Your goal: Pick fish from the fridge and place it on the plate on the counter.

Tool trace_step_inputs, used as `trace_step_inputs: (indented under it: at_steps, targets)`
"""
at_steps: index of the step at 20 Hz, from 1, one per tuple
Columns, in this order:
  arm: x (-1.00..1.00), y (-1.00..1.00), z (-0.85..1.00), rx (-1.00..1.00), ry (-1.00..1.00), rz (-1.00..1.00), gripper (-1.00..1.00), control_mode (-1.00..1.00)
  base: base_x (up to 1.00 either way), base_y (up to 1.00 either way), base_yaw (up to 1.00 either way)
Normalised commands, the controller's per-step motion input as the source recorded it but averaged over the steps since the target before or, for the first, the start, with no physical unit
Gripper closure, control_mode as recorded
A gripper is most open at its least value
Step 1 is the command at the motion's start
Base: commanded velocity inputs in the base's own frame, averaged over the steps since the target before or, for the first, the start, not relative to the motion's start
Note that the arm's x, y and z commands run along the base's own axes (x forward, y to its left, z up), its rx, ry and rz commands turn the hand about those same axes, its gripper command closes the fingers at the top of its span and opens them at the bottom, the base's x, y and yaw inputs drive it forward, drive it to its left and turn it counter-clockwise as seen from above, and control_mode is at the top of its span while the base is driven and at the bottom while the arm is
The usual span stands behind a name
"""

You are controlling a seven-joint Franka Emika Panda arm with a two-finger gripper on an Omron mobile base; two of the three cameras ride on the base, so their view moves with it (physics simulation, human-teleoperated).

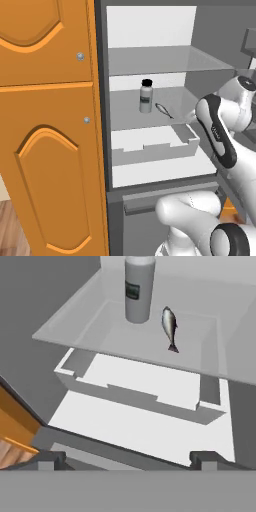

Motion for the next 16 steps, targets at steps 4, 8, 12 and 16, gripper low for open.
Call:
trace_step_inputs:
  at_steps: [4, 8, 12, 16]
  targets:
    - [0.41, -0.19, 0.04, 0.12, 0.09, 0.0, -1.0, -1.0, 0.0, 0.0, 0.0]
    - [0.5, -0.01, -0.02, 0.08, 0.09, 0.0, -1.0, -1.0, 0.0, 0.0, 0.0]
    - [0.57, 0.0, -0.23, 0.02, 0.0, 0.0, -1.0, -1.0, 0.0, 0.0, 0.0]
    - [0.54, 0.0, -0.21, 0.0, -0.05, 0.0, -1.0, -1.0, 0.0, 0.0, 0.0]
